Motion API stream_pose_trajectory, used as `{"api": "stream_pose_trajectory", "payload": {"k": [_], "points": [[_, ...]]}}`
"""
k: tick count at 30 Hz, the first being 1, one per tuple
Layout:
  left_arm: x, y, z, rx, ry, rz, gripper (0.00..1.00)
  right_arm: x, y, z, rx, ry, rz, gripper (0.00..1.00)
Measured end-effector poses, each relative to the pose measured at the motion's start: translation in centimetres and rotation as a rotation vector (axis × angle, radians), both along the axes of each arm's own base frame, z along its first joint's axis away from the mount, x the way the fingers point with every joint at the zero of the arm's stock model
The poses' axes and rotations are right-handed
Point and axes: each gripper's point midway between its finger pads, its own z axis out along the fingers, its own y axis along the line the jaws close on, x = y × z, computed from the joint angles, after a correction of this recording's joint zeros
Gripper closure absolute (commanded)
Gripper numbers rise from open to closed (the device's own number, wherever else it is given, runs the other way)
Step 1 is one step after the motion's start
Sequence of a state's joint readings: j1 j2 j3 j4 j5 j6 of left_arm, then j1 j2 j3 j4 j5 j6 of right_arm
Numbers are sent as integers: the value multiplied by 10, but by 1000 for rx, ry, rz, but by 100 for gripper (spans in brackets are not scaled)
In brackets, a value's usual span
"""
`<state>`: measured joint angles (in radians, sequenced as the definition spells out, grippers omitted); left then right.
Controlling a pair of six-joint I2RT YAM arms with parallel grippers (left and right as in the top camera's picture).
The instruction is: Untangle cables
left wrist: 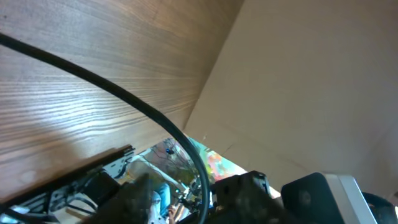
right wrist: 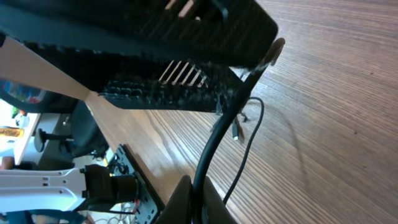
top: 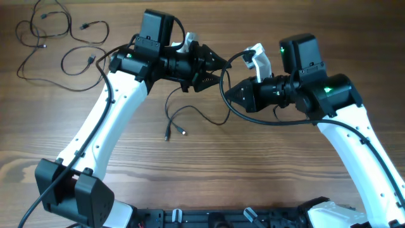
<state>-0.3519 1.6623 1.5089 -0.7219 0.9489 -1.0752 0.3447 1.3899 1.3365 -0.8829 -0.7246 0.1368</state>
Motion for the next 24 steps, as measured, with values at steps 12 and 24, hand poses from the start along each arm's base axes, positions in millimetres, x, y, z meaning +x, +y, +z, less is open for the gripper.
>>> {"api": "stream_pose_trajectory", "payload": {"k": [12, 24], "points": [[-1, 0, 0, -3, 8, 1, 61, -11, 12, 0, 6, 15, 42, 96], [0, 0, 0, -3, 8, 2, 96, -12, 14, 1, 13, 32, 29, 78]]}}
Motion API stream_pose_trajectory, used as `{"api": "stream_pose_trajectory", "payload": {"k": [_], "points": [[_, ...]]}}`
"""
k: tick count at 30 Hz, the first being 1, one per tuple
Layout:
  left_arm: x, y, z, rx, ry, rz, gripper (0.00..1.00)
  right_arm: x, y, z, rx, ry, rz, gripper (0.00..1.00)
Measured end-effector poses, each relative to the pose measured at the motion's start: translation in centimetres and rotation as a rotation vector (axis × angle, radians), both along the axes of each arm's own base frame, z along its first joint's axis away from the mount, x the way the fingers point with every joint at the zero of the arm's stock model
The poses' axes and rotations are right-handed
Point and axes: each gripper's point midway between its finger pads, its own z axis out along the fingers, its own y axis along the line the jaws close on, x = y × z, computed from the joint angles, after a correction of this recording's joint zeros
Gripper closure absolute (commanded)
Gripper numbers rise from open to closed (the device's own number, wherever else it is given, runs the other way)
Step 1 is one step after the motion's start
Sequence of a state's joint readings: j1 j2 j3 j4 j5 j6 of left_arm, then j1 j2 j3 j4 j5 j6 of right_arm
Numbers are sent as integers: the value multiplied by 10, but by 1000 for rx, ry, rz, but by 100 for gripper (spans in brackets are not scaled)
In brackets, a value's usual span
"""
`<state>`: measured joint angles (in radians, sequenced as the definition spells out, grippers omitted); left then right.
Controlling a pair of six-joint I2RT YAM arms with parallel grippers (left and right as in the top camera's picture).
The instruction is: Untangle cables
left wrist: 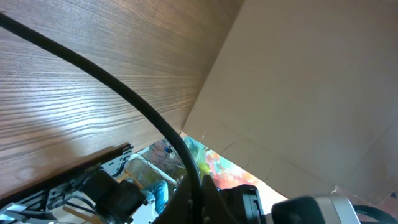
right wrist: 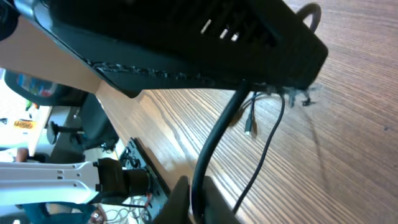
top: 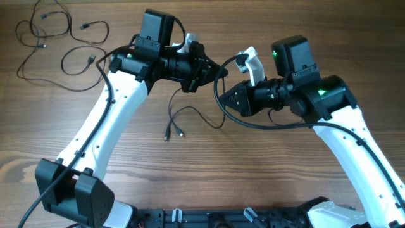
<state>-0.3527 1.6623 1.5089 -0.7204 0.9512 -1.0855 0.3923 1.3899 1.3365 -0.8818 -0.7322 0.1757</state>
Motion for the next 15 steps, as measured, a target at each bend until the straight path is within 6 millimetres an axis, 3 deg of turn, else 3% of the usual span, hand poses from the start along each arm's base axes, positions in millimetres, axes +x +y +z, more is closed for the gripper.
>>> {"api": "stream_pose_trajectory", "payload": {"k": [1, 3, 4, 8, 10, 13, 14, 15], "points": [[1, 0, 0, 3, -5, 3, 96, 0, 0, 0, 2, 10, -8, 63], [6, 3, -4, 27, -16, 27, 96, 0, -1, -1, -4, 27, -21, 15], [9, 5, -5, 39, -20, 41, 96, -1, -3, -4, -16, 38, -33, 4], [25, 28, -15, 129, -26, 151, 96, 1, -26, -28, -163, 111, -164, 0], [30, 44, -10, 170, -56, 219, 96, 5, -34, -33, -207, 117, -211, 0], [28, 61, 21, 173, -152, 289, 96, 9, -40, -36, -236, 114, -251, 0], [18, 68, 48, 149, -217, 309, 96, 10, -41, -37, -240, 114, -258, 0], [12, 71, 61, 135, -252, 319, 96, 10, -41, -37, -243, 115, -263, 0]]}}
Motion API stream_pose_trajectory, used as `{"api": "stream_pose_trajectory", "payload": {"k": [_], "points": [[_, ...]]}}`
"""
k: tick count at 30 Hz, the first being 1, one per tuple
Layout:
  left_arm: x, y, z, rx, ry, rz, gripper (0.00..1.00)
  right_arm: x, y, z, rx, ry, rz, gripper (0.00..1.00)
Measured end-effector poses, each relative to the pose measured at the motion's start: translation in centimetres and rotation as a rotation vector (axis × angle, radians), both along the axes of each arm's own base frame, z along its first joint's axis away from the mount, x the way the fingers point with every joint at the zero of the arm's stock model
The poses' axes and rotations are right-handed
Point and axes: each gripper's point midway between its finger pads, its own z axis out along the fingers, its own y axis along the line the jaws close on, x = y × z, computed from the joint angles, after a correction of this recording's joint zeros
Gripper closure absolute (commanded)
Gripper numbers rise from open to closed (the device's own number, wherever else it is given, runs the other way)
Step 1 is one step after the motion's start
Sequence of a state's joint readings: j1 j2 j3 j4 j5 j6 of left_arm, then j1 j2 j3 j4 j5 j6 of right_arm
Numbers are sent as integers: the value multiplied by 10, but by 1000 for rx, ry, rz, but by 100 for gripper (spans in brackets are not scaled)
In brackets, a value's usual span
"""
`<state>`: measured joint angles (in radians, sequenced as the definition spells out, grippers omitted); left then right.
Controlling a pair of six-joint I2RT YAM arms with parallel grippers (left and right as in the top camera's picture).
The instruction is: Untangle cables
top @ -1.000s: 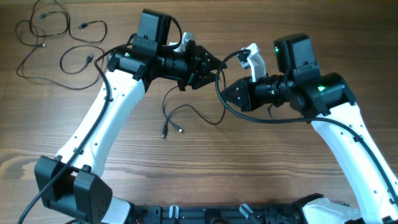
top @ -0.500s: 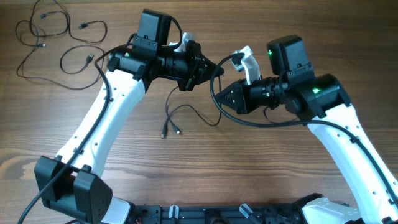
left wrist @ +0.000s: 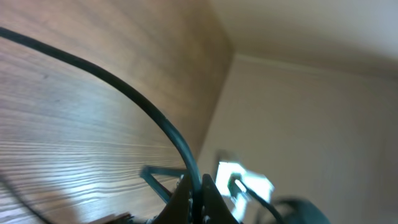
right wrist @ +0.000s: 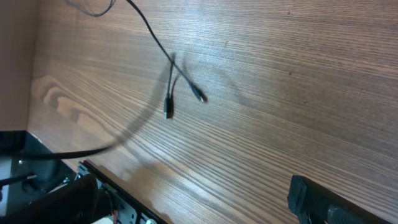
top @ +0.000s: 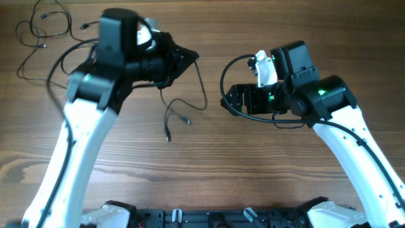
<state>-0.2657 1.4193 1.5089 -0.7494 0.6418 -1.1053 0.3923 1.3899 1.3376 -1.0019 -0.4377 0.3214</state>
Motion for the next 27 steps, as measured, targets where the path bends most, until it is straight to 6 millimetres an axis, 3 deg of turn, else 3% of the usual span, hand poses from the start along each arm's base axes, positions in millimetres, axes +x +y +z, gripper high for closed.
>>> {"api": "stream_pose_trajectory", "payload": {"k": [2, 4, 6, 13, 16, 23, 27], "points": [[-10, 10, 23, -13, -65, 21, 96, 1, -1, 0, -3, 0, -6, 0], [-20, 34, 52, -22, -148, 94, 96, 1, -1, -1, -6, 1, -11, 0], [-25, 50, 66, -34, -176, 161, 96, 1, -2, -1, -9, 2, -14, 0], [-40, 147, 109, -208, -136, 662, 96, 0, -2, -2, -10, 11, -19, 0], [-45, 181, 117, -360, -67, 863, 96, 0, -2, -2, -10, 10, -19, 0], [-42, 197, 125, -518, -6, 986, 96, 0, -2, -2, -10, 11, -19, 0], [-47, 230, 100, -487, 51, 1221, 96, 0, -2, -2, -11, 12, -19, 0]]}}
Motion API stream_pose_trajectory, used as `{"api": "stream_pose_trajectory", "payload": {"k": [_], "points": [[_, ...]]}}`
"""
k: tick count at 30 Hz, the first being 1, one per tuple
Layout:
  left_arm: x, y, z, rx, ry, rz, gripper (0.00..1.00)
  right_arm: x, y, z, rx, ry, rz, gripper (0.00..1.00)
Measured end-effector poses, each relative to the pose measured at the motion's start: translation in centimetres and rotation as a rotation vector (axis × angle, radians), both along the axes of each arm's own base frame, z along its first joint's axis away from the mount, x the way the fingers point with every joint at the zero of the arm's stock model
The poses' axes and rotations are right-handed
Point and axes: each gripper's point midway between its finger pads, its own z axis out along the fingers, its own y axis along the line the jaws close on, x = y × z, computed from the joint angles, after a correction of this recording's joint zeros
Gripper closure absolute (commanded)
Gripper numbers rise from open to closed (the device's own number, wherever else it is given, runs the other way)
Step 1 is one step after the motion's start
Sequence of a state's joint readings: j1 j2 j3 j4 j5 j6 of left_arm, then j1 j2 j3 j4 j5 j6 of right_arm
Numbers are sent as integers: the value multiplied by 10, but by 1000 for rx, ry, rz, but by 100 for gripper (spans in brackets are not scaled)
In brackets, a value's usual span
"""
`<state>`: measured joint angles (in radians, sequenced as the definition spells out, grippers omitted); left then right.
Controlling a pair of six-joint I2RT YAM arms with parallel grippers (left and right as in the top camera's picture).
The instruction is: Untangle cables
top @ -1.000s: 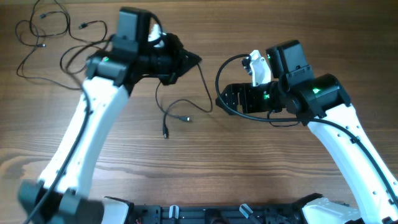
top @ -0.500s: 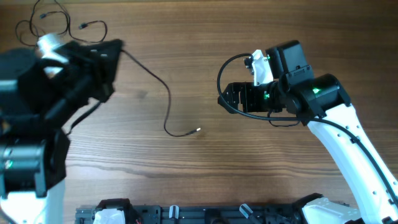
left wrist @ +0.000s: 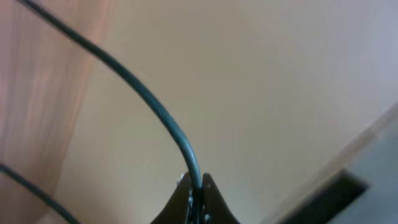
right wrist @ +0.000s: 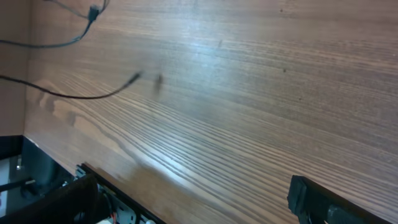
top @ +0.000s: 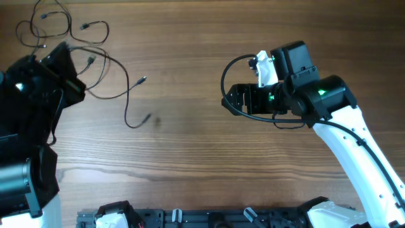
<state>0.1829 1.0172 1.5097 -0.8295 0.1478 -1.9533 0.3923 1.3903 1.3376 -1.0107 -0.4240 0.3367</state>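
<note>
A thin black cable [top: 120, 95] hangs from my left gripper [top: 74, 83] at the table's far left. Its two plug ends [top: 144, 79] dangle over the wood. In the left wrist view the left gripper [left wrist: 194, 186] is shut on this cable [left wrist: 155, 106], which arcs up and to the left against a beige background. More thin cables [top: 57, 25] lie tangled at the back left corner. My right gripper [top: 226, 101] stands wide open mid-table with nothing in it. In the right wrist view the right gripper [right wrist: 193, 205] looks across at one plug end [right wrist: 134, 78].
The wooden table [top: 190, 164] spreads below both arms. A thick black arm lead [top: 231, 66] loops beside the right wrist. The table's front rail [top: 209, 218] runs along the bottom edge.
My left arm has moved far to the left, taking the cable away from the table's middle to the left side. The right gripper has stayed in place, open.
Both grippers were close together at mid-table, each shut on the cable. They stayed so at the following moment. Then the right gripper was open and the left had moved left with the cable. Now the left holds it at the far left.
</note>
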Motion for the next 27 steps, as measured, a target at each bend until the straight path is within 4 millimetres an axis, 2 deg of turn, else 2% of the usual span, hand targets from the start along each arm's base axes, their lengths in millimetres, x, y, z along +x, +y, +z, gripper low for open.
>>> {"api": "stream_pose_trajectory", "payload": {"k": [3, 8, 12, 18, 22, 27], "points": [[-9, 19, -23, -38, 98, 139, 96, 0, 0, 0, -1, -1, -1, 0], [-7, 57, -35, 41, 153, 335, 96, -2, -1, -2, -7, 10, -1, 0], [-6, 79, -45, 94, 202, 451, 96, -4, -2, -3, -11, 21, -1, 0], [-9, 124, -63, 138, 288, 619, 96, -4, -2, -3, -11, 20, -1, 0], [-20, 172, -97, 149, 446, 736, 96, -4, -2, -3, -11, 19, -1, 0], [-39, 207, -125, 78, 551, 829, 96, -4, -2, -3, -12, 20, -2, 0]]}}
